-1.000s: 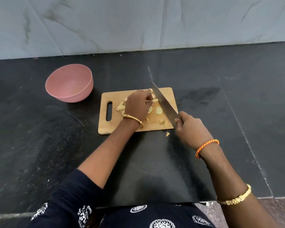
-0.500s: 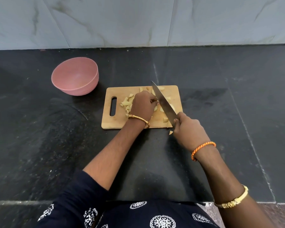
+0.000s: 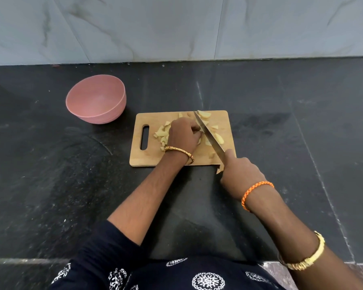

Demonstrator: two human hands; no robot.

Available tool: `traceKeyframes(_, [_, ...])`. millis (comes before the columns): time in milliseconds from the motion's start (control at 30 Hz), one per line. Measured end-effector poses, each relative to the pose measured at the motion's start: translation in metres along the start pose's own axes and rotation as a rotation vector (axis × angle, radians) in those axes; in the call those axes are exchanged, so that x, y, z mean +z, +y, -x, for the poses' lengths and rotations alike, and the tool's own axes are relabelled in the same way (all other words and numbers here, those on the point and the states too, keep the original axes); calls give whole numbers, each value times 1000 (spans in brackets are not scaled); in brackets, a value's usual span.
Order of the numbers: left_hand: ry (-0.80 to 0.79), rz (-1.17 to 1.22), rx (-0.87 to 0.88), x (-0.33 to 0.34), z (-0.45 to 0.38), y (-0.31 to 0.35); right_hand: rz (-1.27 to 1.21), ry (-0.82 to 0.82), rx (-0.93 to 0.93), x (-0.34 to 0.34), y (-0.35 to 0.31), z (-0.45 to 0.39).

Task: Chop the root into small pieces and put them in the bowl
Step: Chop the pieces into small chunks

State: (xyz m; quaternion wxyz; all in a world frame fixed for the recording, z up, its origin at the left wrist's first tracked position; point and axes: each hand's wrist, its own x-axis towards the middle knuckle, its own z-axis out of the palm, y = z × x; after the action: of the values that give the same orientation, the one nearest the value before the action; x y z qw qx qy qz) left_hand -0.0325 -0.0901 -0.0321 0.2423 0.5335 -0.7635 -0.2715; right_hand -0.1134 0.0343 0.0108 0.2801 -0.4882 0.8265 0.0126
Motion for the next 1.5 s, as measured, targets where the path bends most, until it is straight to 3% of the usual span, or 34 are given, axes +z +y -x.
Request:
traceKeyframes(100, [0, 40, -37, -2, 1, -2, -23, -35, 5, -4, 12, 8])
traceKeyframes(300, [-71, -10, -61, -3, -4, -3, -107, 55, -29, -7, 9, -2])
traceKeyframes(833, [22, 53, 5, -5, 0, -7, 0, -117, 1, -11, 11, 12])
traceKeyframes(1233, [12, 24, 35, -11, -1, -14, -9, -108, -62, -14, 2, -2])
traceKeyframes(1500, [114, -122, 31, -6, -2, -18, 49, -140, -37, -10, 7, 9])
